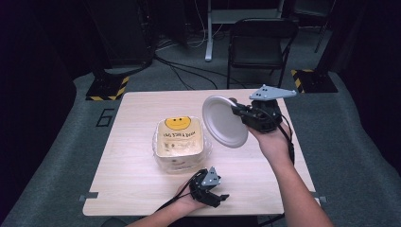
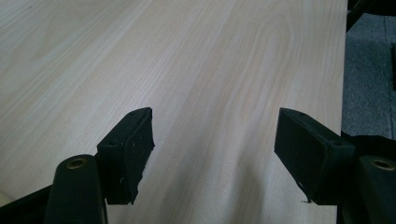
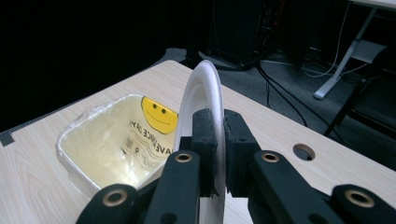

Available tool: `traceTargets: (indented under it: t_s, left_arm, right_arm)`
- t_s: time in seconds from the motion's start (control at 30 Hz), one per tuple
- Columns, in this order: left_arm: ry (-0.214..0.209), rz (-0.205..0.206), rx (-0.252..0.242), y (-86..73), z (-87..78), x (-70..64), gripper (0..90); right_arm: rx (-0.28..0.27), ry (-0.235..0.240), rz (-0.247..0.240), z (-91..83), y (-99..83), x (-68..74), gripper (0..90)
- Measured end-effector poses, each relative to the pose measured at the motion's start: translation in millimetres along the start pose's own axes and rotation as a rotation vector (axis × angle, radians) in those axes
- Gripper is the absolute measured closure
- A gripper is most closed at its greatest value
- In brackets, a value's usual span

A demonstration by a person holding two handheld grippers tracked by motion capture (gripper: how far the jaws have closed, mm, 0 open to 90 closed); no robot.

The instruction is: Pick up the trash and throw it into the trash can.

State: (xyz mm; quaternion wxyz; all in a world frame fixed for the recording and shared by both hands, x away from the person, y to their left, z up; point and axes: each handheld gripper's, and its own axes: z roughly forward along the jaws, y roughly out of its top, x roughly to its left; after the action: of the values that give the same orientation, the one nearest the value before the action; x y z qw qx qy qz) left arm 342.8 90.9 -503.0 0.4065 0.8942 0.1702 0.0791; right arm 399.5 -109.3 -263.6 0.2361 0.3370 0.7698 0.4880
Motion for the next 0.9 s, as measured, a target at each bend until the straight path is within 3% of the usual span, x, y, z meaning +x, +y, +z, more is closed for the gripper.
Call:
traceTargets:
  t_s: [0.33, 0.9]
  left_arm:
    - [0.007, -0.015, 0.001, -3.5, -1.3, 0.8, 27.7]
    - [-0.006, 0.011, 0.024, -5.8, 4.0, -6.1, 27.7]
  right_arm:
    - [-0.021, 0.040, -0.011, 16.5, 21.5, 14.4, 84.3]
    - [0.024, 0.105, -0.046, 76.7, 32.5, 46.7, 84.3]
